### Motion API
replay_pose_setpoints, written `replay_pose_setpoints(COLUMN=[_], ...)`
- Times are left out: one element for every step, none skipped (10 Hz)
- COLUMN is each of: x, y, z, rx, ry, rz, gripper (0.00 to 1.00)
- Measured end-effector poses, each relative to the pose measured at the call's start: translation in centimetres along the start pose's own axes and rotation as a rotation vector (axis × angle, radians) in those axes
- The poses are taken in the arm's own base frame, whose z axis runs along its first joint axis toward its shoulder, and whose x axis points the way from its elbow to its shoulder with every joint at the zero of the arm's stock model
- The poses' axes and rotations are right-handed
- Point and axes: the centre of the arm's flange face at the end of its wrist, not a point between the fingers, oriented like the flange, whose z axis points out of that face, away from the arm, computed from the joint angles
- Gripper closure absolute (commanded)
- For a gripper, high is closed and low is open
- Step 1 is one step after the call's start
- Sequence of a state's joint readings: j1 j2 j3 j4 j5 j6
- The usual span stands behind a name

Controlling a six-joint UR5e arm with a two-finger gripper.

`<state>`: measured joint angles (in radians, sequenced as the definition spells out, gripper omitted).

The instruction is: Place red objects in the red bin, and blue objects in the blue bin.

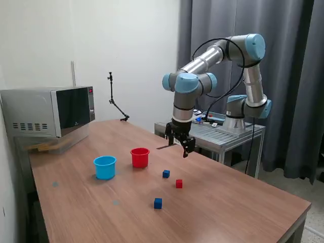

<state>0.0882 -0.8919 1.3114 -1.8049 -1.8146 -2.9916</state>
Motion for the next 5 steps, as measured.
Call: replay_pose_setpoints(x=[1.3,2.5,3.4,4.0,4.4], y=[-0.3,-0.5,-0.2,0.4,1.2], z=[-0.4,-0.7,-0.8,-0.9,-0.8], rx=[-0.009,-0.017,-0.024,-0.034,-0.042], ry=[-0.002,-0.003,-0.004,-0.003,-0.005], rz=[-0.017,-0.033,-0.042,-0.034,-0.005], gripper=[0.00,0.00,0.00,0.00,0.00])
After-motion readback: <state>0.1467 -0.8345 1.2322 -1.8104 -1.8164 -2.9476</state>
